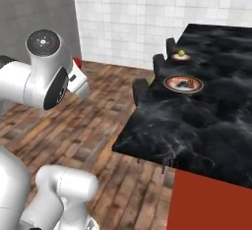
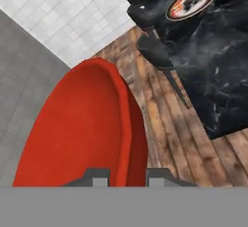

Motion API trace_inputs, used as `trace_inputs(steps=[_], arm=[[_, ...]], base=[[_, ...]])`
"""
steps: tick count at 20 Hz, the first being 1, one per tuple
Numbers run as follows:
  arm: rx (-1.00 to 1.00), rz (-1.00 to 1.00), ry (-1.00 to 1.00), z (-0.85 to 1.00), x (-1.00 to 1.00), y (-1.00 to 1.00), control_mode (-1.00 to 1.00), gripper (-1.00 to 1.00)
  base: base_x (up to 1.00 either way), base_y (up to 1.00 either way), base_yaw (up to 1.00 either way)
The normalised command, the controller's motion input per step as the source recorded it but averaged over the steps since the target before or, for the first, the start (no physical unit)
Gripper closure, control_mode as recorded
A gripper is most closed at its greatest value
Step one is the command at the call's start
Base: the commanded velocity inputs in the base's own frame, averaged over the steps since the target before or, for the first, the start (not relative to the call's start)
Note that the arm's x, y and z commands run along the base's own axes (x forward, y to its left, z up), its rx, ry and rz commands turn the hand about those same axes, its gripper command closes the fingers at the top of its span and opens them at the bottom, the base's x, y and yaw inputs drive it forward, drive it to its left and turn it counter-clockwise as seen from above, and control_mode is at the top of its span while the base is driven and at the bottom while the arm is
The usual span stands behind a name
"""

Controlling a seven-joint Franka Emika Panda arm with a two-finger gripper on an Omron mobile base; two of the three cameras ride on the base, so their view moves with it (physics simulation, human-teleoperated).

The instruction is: Take the smaller bowl and place it next to the appetizer plate on the dining counter , and place the larger bowl next to the plate with cooked food.

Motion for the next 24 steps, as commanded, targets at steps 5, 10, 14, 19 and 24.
trace_inputs(steps=[5,10,14,19,24], arm=[[0.0,0.0,0.0,0.0,0.0,0.0,1.0,1.0],[0.0,0.0,0.0,0.0,0.0,0.0,1.0,1.0],[0.0,0.0,0.0,0.0,0.0,0.0,1.0,1.0],[0.0,0.0,0.0,0.0,0.0,0.0,1.0,1.0],[0.0,0.0,0.0,0.0,0.0,0.0,1.0,1.0]], base=[[1.0,1.0,-0.11],[1.0,1.0,-0.15],[1.0,1.0,-0.18],[1.0,0.95,-0.39],[0.92,0.53,-0.68]])
